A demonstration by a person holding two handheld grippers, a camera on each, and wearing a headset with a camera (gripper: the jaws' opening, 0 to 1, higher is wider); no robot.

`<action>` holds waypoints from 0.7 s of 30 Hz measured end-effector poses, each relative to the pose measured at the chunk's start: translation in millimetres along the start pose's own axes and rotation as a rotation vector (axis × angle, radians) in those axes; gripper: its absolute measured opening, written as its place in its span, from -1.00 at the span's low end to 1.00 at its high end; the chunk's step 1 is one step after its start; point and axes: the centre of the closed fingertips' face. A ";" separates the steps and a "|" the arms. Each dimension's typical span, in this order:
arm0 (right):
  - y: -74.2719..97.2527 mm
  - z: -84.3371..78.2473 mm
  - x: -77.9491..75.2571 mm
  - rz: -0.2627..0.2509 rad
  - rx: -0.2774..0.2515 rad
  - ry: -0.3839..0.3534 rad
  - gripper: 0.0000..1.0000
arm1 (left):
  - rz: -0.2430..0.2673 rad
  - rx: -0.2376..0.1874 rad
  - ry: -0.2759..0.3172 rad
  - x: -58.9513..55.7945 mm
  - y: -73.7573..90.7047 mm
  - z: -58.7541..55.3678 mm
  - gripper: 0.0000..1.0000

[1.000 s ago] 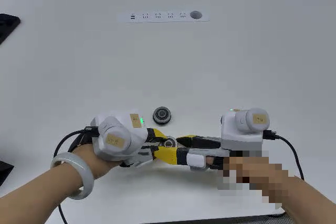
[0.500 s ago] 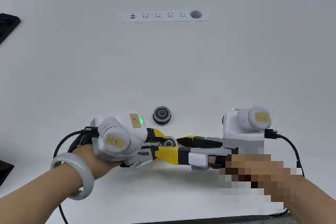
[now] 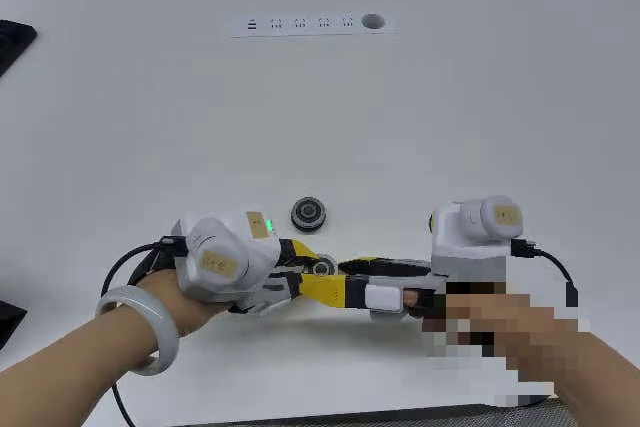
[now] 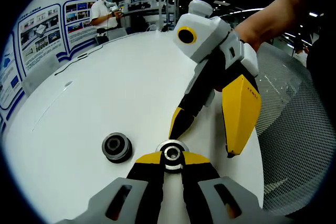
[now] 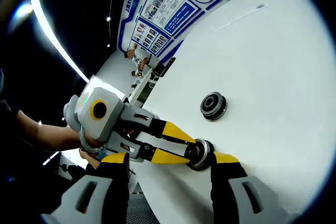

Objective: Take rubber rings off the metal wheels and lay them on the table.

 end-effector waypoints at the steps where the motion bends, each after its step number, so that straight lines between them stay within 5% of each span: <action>1: 0.3 0.2 0.3 0.002 -0.002 -0.003 0.27 | 0.000 0.000 0.000 -0.1 0.0 0.1 -0.76; 21: 4.0 1.9 3.1 0.036 -0.033 -0.073 0.30 | 0.001 -0.008 0.007 0.1 0.2 0.5 -0.76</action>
Point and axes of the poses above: the centre of the closed fingertips' face, and the gripper's own axes: y roughly backward along the fingers, x roughly to its left, z roughly out of its top, and after that the axes turned 14 degrees about z, right-handed
